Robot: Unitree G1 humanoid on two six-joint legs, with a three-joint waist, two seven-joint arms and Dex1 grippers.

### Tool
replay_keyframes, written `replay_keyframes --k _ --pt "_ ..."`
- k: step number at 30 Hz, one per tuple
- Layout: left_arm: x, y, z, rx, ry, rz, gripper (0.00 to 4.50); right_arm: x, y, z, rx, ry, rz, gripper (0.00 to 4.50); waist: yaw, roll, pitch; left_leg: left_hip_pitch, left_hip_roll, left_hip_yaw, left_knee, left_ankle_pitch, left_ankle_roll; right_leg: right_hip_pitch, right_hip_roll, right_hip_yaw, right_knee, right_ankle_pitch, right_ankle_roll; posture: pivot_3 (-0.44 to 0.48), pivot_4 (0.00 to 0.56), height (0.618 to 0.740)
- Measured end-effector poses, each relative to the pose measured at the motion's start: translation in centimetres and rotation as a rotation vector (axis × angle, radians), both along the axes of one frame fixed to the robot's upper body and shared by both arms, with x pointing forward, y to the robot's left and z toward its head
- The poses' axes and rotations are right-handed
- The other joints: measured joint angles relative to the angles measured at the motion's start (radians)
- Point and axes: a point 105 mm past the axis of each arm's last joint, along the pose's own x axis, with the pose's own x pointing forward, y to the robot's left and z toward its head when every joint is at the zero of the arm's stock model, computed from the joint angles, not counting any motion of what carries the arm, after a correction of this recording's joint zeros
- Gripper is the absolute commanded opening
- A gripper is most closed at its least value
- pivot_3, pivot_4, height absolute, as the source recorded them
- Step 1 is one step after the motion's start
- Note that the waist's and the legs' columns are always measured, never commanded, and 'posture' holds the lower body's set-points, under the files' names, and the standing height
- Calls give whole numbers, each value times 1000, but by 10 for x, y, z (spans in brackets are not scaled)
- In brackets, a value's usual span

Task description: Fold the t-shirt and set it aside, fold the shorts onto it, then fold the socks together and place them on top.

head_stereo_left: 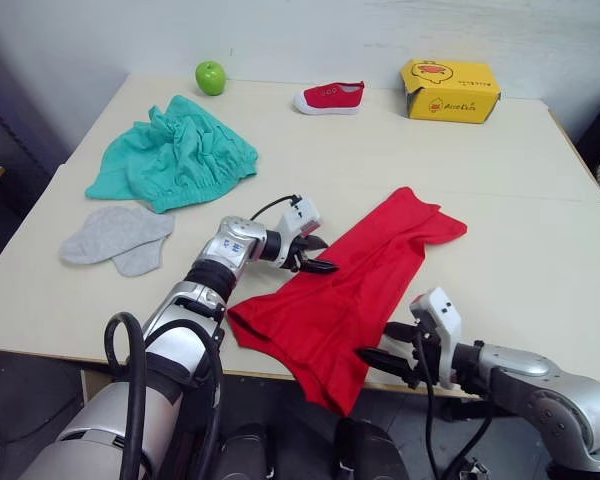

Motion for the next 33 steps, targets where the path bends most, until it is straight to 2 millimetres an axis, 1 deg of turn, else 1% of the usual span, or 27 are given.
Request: replay_keyframes --k 2,4,5,6,7,8,9,11,12,14,17,19,20,22,23,24,27,30,33 --pt "0 -4 -2 0 -8 -1 1634 3 0 -2 -2 3 -17 2415 0 0 0 0 0 0 0 0 0 0 0 0 0 0 0 0 150 740" --pt "0 -4 -2 -4 -13 3 1142 4 0 -3 -8 1 -21 1860 0 0 0 0 0 0 0 0 1 0 0 0 0 0 0 0 150 740" --pt "0 -4 -3 -8 -10 7 804 5 0 -4 -8 -3 -23 1488 -1 0 0 0 0 0 0 0 0 0 0 0 0 0 0 0 150 740" --pt "0 -2 -4 -17 -3 13 338 6 0 -5 -8 -1 -25 978 -2 0 0 0 0 0 0 0 0 0 0 0 0 0 0 0 150 740" --pt "0 -2 -5 -24 1 17 146 7 -1 -5 -8 1 -29 773 -3 0 0 0 0 0 0 0 0 0 0 0 0 0 0 0 150 740" --pt "-1 -1 -6 -32 4 22 0 8 -2 -5 -10 -1 -32 448 -4 0 0 0 0 0 0 0 0 0 0 0 0 0 0 0 150 740" --pt "0 1 -8 -52 2 42 0 11 -4 -5 -18 -9 -29 90 -7 0 0 0 0 0 0 0 1 0 0 0 0 0 0 0 150 740" --pt "0 3 -10 -98 -2 77 0 15 -8 -5 -29 -14 -18 38 -10 0 0 0 -1 0 1 0 1 0 -1 0 1 0 0 0 150 740" --pt "1 7 -11 -136 -3 115 0 21 -10 -4 -31 -15 -11 38 -13 0 0 1 0 0 1 0 1 2 -1 1 1 0 0 0 150 740" --pt "4 14 -10 -211 -3 196 0 34 -20 0 -55 -40 -31 38 -22 0 0 1 -1 0 2 0 2 2 -2 1 2 1 2 0 150 740" --pt "7 33 -9 -310 -4 332 0 54 -33 5 -79 -75 -49 38 -34 0 0 3 0 0 1 0 1 2 -2 2 3 1 2 0 150 740" --pt "8 50 -7 -335 -24 413 0 65 -32 9 -81 -93 -31 38 -47 1 0 3 0 1 0 1 -1 1 -1 2 3 1 2 0 150 740" --pt "9 54 -6 -343 -28 436 0 68 -32 9 -83 -99 -25 38 -48 1 0 3 0 1 -1 2 -1 1 -1 2 3 1 1 0 150 740" --pt "8 69 -5 -356 -41 503 0 84 -25 12 -78 -120 3 38 -57 1 0 4 1 2 -1 2 -2 1 0 3 4 1 1 0 150 740" --pt "8 72 -5 -357 -45 519 0 91 -23 14 -76 -131 4 38 -55 1 0 4 0 2 -1 3 -2 1 0 3 4 1 1 0 150 740" --pt "8 80 -4 -353 -58 546 0 99 -18 16 -72 -143 15 38 -56 1 1 4 0 2 -1 3 -2 1 0 3 4 1 1 0 150 740" --pt "13 96 -2 -344 -83 611 0 115 -3 21 -56 -172 42 38 -49 1 1 3 0 2 0 3 -2 0 0 3 4 1 1 0 150 740" --pt "17 112 0 -320 -119 659 0 124 9 20 -47 -187 76 38 -47 2 1 2 -1 2 0 3 -2 0 -1 2 3 1 1 0 150 740" --pt "19 121 1 -304 -130 670 0 128 17 20 -48 -203 97 38 -45 2 1 1 -2 2 0 3 -1 0 -1 2 3 1 1 0 150 740"
